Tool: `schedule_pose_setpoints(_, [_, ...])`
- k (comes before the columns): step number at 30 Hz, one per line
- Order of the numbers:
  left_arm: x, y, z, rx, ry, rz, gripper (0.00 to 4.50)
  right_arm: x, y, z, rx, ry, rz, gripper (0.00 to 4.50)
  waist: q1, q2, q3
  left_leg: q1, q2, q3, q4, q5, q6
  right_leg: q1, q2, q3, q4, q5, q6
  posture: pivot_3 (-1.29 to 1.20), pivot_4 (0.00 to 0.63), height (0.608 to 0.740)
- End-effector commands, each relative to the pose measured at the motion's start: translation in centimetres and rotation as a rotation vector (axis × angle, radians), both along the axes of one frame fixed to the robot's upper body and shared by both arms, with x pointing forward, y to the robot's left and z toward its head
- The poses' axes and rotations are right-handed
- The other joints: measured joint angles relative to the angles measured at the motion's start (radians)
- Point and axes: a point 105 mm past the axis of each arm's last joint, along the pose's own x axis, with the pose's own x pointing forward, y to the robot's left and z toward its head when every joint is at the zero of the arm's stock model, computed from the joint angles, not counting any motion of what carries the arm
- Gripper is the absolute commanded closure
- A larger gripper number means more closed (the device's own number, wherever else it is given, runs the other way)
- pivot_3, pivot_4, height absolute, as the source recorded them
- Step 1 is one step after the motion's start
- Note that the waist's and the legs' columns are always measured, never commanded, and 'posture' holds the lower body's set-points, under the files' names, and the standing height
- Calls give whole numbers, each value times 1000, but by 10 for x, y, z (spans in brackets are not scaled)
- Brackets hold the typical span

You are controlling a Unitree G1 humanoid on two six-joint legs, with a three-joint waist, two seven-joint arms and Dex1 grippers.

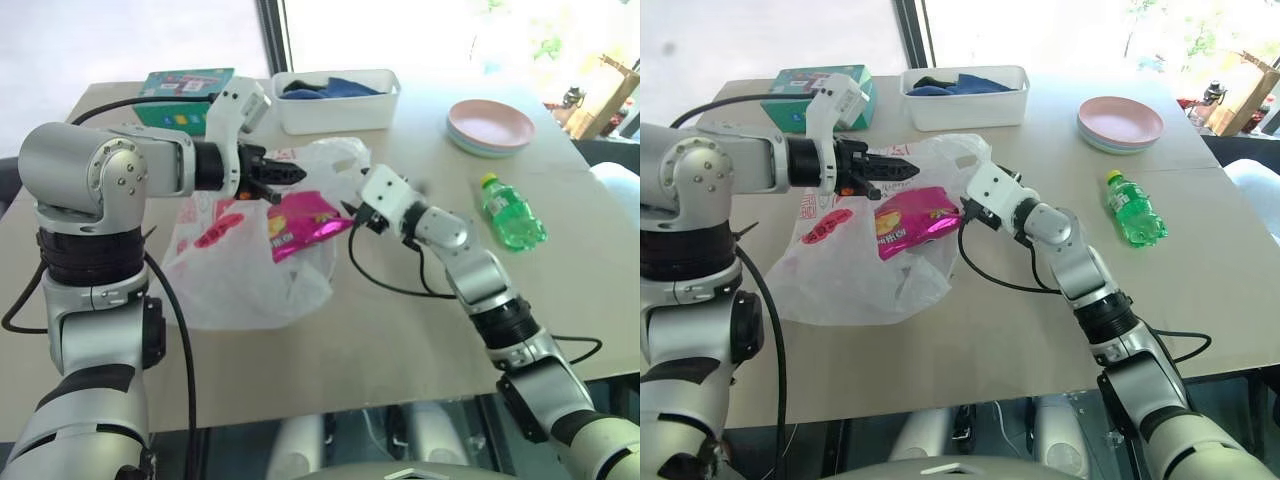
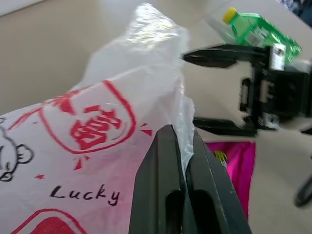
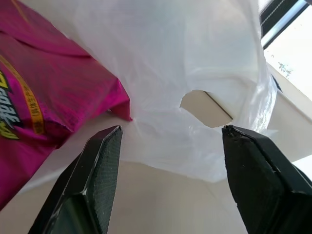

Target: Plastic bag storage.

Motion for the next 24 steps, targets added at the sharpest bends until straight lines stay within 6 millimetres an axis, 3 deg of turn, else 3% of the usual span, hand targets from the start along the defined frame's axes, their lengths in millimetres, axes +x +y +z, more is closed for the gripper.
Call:
schedule_pose_setpoints(1, [0,4,16,-18,-57,20,4500,-21,-21,24,66,36,41,1227,5,0,0,-1,-1,0,0,0,0,0,-1,0,0,0,0,0,150,740])
schedule_pose_setpoints(5, [1,-1,15,-13,-72,21,4500,-18,-50,23,-18,31,-105,1227,7,0,0,0,-2,-1,1,-1,1,1,-2,-1,0,0,0,0,150,740])
schedule_pose_setpoints(8, [2,-4,19,-28,-81,23,4500,-16,-51,8,-119,30,-167,1227,3,0,0,1,-1,0,1,-1,1,1,-1,-1,0,0,0,0,150,740])
schedule_pose_setpoints(10, [1,-8,22,-45,-79,14,4500,-25,-26,-8,-146,90,-68,1227,-4,0,0,1,-1,0,1,-1,1,0,-1,0,1,0,0,0,150,740])
schedule_pose_setpoints(12, [-1,-14,24,-72,-63,-6,4500,-36,13,-21,-186,136,93,1227,-11,0,0,1,0,2,0,0,1,-1,0,2,1,0,0,0,150,740])
schedule_pose_setpoints(14, [-7,-26,25,-108,-35,-79,4500,-27,71,2,3,133,210,1227,-26,-1,0,1,0,2,0,0,1,-1,1,2,1,0,0,0,150,740])
schedule_pose_setpoints(16, [-8,-27,25,-117,-23,-94,4500,-32,91,20,134,164,324,1227,-28,0,1,1,1,4,0,0,0,-2,2,2,1,1,-1,0,150,740])
schedule_pose_setpoints(21, [-1,-16,23,-118,-13,-41,4500,-29,41,5,-15,67,315,1227,15,-1,0,0,-3,-1,1,-1,3,1,-3,0,-2,1,-1,0,150,740])
schedule_pose_setpoints(24, [13,-15,28,-165,-49,5,4500,-40,3,-5,-58,103,307,1227,29,-2,0,-1,-7,-1,2,-3,5,2,-6,0,-3,1,0,0,150,740])
